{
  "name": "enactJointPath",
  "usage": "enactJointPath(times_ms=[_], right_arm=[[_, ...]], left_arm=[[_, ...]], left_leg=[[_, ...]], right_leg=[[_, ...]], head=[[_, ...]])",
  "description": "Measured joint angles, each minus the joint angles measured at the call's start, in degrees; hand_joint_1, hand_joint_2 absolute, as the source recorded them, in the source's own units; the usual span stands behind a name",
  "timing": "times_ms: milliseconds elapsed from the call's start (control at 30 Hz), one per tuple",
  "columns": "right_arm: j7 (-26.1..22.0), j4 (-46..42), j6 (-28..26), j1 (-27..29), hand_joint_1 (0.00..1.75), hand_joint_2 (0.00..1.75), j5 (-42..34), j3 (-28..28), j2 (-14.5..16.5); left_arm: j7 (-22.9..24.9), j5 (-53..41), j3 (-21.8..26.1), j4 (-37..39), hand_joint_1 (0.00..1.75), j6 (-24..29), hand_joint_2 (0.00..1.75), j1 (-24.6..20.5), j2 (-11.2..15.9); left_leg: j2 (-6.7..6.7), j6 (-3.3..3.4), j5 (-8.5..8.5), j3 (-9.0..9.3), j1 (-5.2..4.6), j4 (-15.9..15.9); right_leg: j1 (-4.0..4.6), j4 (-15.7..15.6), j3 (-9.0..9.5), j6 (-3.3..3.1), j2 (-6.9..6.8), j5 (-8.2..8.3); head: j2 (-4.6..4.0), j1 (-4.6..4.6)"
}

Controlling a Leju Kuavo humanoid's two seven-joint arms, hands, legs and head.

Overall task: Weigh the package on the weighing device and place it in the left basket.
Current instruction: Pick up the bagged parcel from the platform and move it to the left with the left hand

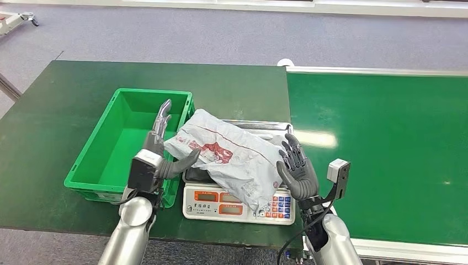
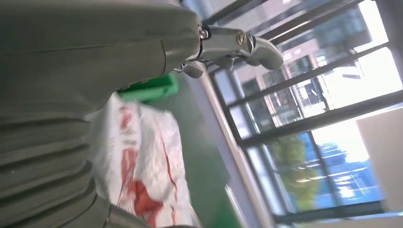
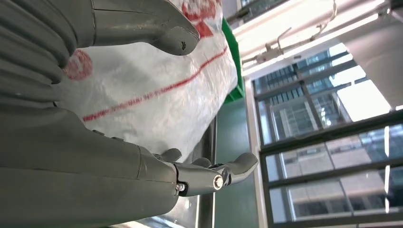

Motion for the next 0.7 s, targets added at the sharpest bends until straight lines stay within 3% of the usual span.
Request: enactJointPath(times_ms=[100, 200, 267, 367, 500, 700], right_arm=[[0.79, 0.02, 0.67, -0.06, 0.00, 1.75, 0.03, -0.09, 0.08], [1.06, 0.02, 0.83, 0.01, 0.00, 1.75, 0.04, -0.22, 0.13], [0.66, -0.31, 1.94, 0.10, 0.00, 1.75, 0.15, -0.36, 0.05], [1.93, -2.61, 3.49, 0.11, 0.00, 1.75, 0.08, -0.40, -0.07], [3.72, -6.04, 3.45, 0.63, 0.00, 1.75, -0.64, -0.52, -0.31], [3.61, -8.13, 3.81, 2.36, 0.00, 1.75, -0.89, -0.65, -1.00]], left_arm=[[-0.93, -9.20, -4.03, 5.87, 0.00, 1.64, 1.75, -5.52, 0.83], [-1.82, -10.94, -5.81, 9.80, 0.00, 1.83, 1.75, -8.38, 0.99], [-3.31, -15.99, -7.78, 13.68, 0.00, -1.95, 1.75, -11.53, 1.16], [-7.26, -26.84, -16.48, 24.99, 0.00, -10.98, 1.75, -20.03, 0.63], [-9.42, -25.80, -27.26, 35.09, 0.00, -14.06, 1.75, -26.42, -0.77], [-9.74, -24.15, -34.23, 40.35, 0.00, -14.85, 1.75, -30.04, -0.73]], left_leg=[[-0.05, 0.03, 0.04, -0.01, 0.00, 0.00], [0.16, 0.03, 0.04, 0.02, -0.02, 0.02], [0.08, 0.08, 0.08, -0.04, -0.04, 0.10], [-0.22, 0.17, 0.19, -0.22, -0.04, 0.16], [0.29, 0.20, 0.15, -0.20, -0.06, 0.15], [0.25, 0.22, 0.13, -0.20, -0.10, 0.15]], right_leg=[[-0.01, 0.01, 0.08, 0.00, -0.05, 0.03], [-0.03, 0.00, 0.01, 0.01, 0.16, 0.08], [-0.03, -0.01, -0.09, 0.06, 0.09, 0.11], [-0.05, 0.00, -0.07, 0.14, -0.19, 0.18], [-0.15, 0.01, -0.17, 0.20, 0.34, 0.33], [-0.16, 0.01, -0.16, 0.21, 0.33, 0.33]], head=[[0.00, 0.02], [0.00, 0.01], [0.00, 0.01], [0.00, 0.03], [0.00, 0.03], [0.00, 0.02]])
